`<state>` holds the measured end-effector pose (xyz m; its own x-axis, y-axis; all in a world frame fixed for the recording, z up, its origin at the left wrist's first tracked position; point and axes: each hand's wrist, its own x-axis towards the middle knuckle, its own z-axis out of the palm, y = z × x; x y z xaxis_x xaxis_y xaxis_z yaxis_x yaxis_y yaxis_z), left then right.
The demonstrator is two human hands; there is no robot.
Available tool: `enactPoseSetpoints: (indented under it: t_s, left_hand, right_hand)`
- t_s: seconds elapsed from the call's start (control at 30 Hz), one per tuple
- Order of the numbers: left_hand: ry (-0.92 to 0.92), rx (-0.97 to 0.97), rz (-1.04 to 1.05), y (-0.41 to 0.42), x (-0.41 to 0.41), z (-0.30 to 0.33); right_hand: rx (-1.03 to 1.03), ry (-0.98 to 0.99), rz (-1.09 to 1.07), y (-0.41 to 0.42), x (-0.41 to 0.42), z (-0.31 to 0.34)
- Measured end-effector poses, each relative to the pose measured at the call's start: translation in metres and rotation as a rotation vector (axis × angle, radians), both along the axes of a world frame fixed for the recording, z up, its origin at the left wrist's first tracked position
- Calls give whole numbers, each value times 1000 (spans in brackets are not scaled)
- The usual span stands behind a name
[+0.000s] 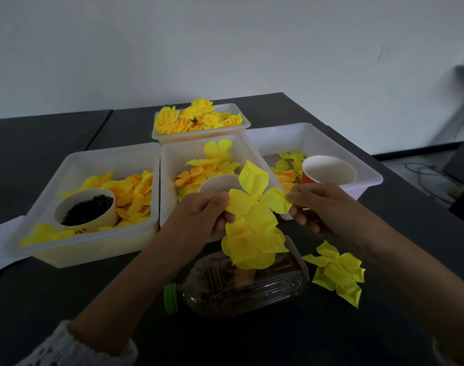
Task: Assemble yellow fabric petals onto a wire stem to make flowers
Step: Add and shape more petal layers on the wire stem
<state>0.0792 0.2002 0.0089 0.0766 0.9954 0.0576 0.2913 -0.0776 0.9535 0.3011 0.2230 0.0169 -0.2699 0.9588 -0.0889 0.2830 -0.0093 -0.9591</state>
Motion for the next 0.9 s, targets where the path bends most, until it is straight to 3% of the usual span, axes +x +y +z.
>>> enactPoseSetpoints:
  t_s: [0.5, 0.9]
  left_hand:
    - [-98, 132, -35, 2, -4, 5]
    - [-4, -2, -46, 7, -4, -14]
  right_hand:
    - [22, 171, -18, -3, 3, 4]
    - [-47, 12, -61, -3, -2, -10]
